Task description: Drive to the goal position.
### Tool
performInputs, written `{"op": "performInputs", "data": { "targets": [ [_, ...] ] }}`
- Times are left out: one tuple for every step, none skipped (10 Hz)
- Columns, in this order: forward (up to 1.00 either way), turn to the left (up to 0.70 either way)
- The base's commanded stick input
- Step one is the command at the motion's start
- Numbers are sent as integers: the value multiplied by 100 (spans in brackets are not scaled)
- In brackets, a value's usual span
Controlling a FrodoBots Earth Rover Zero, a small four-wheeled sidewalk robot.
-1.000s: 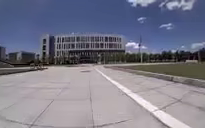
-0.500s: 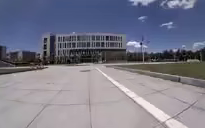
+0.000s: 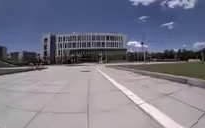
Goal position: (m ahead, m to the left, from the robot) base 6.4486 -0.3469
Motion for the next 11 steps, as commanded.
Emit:
{"op": "performInputs", "data": {
  "targets": [
    [50, 0],
    [50, 0],
    [50, 0],
    [50, 0],
    [50, 0],
    [50, 0],
    [50, 0],
    [50, 0],
    [50, 0],
    [50, 0],
    [50, 0]
  ]
}}
